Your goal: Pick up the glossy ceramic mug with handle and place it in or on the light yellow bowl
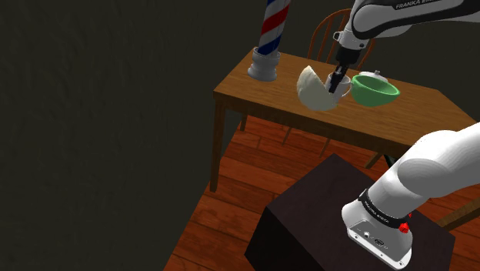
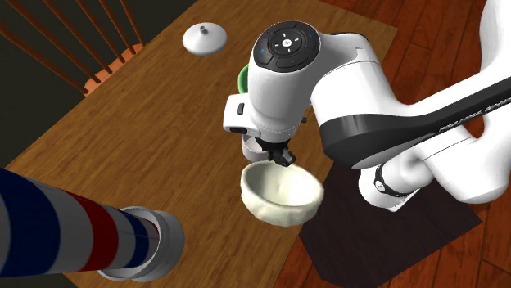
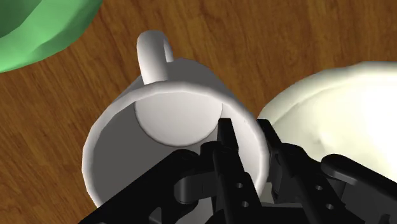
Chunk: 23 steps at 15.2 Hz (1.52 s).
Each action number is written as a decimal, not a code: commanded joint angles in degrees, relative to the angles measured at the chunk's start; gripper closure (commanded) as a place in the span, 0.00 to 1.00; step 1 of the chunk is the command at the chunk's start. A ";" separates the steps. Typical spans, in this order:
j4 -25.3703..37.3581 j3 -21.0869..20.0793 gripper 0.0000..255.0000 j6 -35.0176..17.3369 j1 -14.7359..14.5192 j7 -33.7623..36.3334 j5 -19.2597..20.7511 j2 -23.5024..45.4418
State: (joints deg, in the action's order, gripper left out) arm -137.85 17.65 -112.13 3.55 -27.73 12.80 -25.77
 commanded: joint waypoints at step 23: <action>11.15 -1.49 1.00 12.57 -0.46 -0.94 -1.10 -1.36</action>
State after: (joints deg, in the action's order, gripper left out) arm -127.48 16.31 -100.34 3.16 -28.68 11.79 -27.13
